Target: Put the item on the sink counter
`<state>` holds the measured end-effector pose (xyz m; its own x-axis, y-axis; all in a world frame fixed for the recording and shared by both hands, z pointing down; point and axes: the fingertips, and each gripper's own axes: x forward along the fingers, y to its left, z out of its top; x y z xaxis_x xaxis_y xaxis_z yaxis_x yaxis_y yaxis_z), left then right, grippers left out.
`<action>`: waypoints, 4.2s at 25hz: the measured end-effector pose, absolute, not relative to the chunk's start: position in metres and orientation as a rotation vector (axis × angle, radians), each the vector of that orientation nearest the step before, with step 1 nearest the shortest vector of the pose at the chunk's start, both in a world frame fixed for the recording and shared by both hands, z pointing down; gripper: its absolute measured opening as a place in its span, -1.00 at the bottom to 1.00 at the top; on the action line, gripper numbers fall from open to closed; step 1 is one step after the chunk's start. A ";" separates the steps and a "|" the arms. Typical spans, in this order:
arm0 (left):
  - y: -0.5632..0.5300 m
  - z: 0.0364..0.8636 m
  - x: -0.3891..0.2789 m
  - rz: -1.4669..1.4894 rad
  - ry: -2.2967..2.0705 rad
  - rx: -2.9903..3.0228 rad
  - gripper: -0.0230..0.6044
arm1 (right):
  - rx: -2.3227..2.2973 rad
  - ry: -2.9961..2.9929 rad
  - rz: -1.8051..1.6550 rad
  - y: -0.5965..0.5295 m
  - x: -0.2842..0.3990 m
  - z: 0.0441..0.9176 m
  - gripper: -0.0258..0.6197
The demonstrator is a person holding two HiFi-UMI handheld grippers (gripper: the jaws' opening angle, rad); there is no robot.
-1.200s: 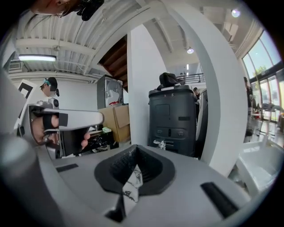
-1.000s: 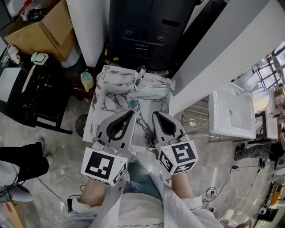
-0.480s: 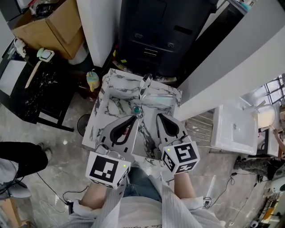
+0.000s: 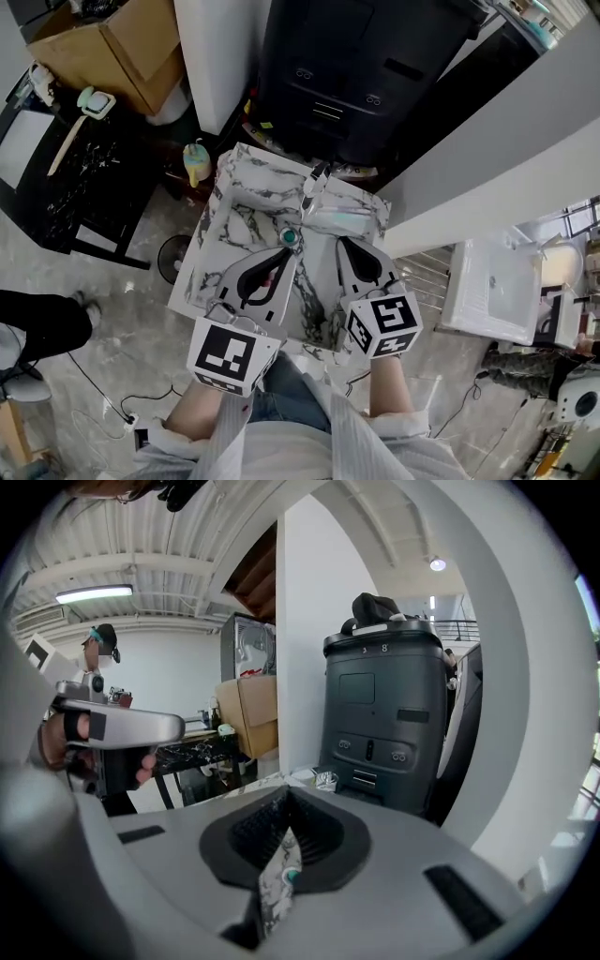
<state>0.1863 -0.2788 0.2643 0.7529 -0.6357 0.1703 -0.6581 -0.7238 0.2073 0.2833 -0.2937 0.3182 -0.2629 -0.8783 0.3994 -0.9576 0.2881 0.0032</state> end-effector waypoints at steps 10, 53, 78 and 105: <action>-0.305 0.297 0.198 0.175 -1.030 2.642 -0.86 | 1.481 -2.153 0.409 -0.340 0.317 0.389 -0.89; -0.308 0.361 0.186 0.261 -1.111 2.490 -0.86 | 0.608 -1.800 0.052 -0.373 0.344 0.545 -0.76; -0.246 0.315 0.152 0.127 -1.238 2.511 -0.86 | 0.698 -1.991 0.039 -0.317 0.265 0.466 -0.81; -0.046 0.303 -0.012 0.069 -1.386 2.458 -0.86 | 0.985 -2.363 -0.013 -0.079 0.065 0.344 -0.83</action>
<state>-0.0123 -0.0463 0.3029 0.5288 -0.8259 0.1956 -0.8413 -0.4796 0.2494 0.0654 -0.0785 0.3441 -0.5640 -0.6545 0.5035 -0.6491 0.7283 0.2197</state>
